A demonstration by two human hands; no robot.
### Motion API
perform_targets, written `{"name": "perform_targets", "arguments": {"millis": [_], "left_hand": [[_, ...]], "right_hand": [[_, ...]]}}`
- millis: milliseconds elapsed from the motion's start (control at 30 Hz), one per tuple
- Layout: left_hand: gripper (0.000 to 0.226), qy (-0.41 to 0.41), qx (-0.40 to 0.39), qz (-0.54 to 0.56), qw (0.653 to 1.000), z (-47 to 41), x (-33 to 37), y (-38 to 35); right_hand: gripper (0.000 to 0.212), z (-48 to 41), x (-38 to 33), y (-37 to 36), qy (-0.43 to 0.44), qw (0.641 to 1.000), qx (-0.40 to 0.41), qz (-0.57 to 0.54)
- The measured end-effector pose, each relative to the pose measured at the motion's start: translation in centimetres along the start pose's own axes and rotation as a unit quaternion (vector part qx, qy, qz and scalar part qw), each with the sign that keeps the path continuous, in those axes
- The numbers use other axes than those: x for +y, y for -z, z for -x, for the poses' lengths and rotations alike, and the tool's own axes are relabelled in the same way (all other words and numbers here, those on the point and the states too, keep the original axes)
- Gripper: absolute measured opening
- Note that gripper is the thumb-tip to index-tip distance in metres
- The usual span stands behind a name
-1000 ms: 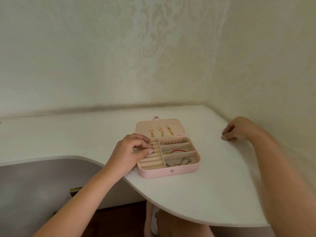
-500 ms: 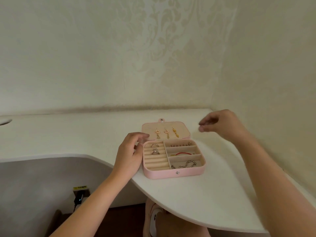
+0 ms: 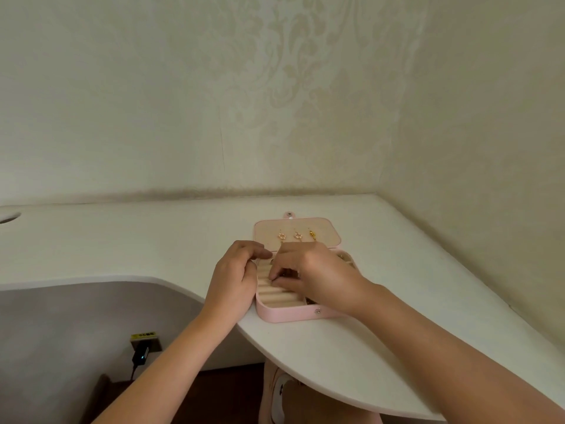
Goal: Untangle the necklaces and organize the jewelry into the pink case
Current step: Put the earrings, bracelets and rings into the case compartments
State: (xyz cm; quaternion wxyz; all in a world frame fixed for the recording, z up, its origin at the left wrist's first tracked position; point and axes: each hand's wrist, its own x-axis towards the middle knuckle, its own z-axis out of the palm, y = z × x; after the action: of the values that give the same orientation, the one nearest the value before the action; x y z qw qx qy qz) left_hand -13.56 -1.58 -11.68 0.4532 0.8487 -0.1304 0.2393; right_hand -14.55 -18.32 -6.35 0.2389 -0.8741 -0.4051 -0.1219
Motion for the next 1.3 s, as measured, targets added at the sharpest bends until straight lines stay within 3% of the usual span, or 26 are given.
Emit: {"name": "perform_targets", "arguments": {"millis": [633, 767, 867, 967, 1033, 1100, 1200, 1300], "left_hand": [[0.04, 0.03, -0.016, 0.005, 0.999, -0.2, 0.3, 0.0], [0.026, 0.148, -0.002, 0.047, 0.988, -1.0, 1.1, 0.1], [0.035, 0.272, -0.027, 0.047, 0.961, -3.2, 0.7, 0.0], [0.037, 0.351, -0.066, 0.064, 0.932, -6.4, 0.5, 0.4], [0.023, 0.398, -0.106, 0.104, 0.905, -8.0, 0.8, 0.9], [0.012, 0.423, -0.156, 0.096, 0.887, -9.0, 1.0, 1.4], [0.017, 0.428, -0.211, 0.067, 0.876, -9.5, 1.1, 1.4], [0.018, 0.42, -0.25, 0.054, 0.871, -9.5, 1.2, 1.1]], "right_hand": [[0.013, 0.3, -0.2, 0.3, -0.033, 0.998, -0.047, -0.024], [0.016, 0.3, -0.4, 0.3, -0.01, 0.998, -0.042, 0.042], [0.018, 0.6, -0.4, 0.5, 0.012, 0.996, -0.051, 0.069], [0.012, 1.2, 0.4, 2.0, -0.065, 0.995, -0.03, -0.074], [0.01, 1.4, 2.1, 3.6, -0.178, 0.963, 0.096, -0.18], [0.01, 2.0, 5.1, 5.0, -0.292, 0.922, 0.203, -0.155], [0.028, 3.0, 8.3, 5.3, -0.441, 0.849, 0.152, -0.246], [0.023, 3.2, 9.0, 4.5, -0.459, 0.803, 0.098, -0.367]]}}
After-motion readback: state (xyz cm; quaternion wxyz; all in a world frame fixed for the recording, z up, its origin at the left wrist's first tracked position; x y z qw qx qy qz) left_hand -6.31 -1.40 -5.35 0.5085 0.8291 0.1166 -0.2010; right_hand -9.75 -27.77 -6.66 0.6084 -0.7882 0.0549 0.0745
